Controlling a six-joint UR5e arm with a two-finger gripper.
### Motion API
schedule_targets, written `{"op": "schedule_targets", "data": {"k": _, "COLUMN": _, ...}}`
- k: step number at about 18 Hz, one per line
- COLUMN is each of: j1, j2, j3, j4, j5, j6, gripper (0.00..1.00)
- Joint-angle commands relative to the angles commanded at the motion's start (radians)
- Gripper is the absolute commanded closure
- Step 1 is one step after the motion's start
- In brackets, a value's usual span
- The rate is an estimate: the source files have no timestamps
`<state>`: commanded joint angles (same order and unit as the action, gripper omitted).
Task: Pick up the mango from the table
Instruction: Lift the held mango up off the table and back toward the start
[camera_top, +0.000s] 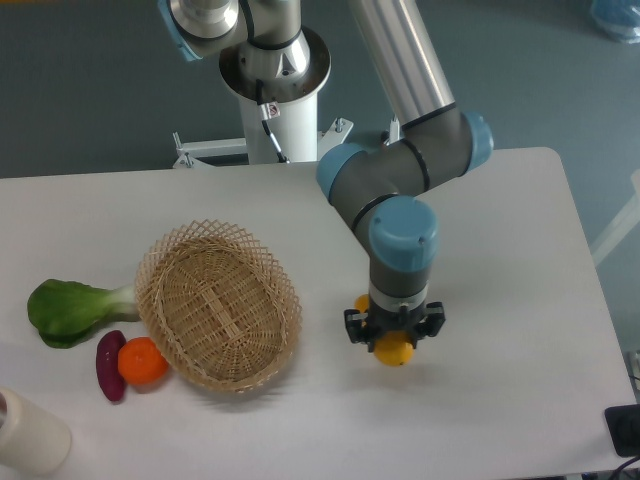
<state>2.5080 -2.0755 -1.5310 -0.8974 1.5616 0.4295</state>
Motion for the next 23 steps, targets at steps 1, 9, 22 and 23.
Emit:
{"op": "schedule_targets", "data": {"k": 1, "j1": 0.009, "j2": 0.0, "j3": 0.015, "j4": -0.003, "j5": 0.0, "j6": 0.003, "gripper": 0.6}}
{"op": "schedule_targets", "data": {"k": 9, "j1": 0.127, "j2": 0.051, "j3": 0.025, "j4": -0.031, "j5": -0.002, "j6": 0.363, "gripper": 0.57}}
{"op": "schedule_targets", "data": {"k": 22, "j1": 0.219, "j2": 0.094, "j3": 0.026, "j4": -0.185, "j5": 0.015, "j6": 0.894, "gripper": 0.59}}
{"op": "schedule_targets", "data": {"k": 23, "j1": 0.218, "j2": 0.097, "j3": 0.026, "j4": -0.193, "j5": 0.034, "j6": 0.914, "gripper": 0.59}}
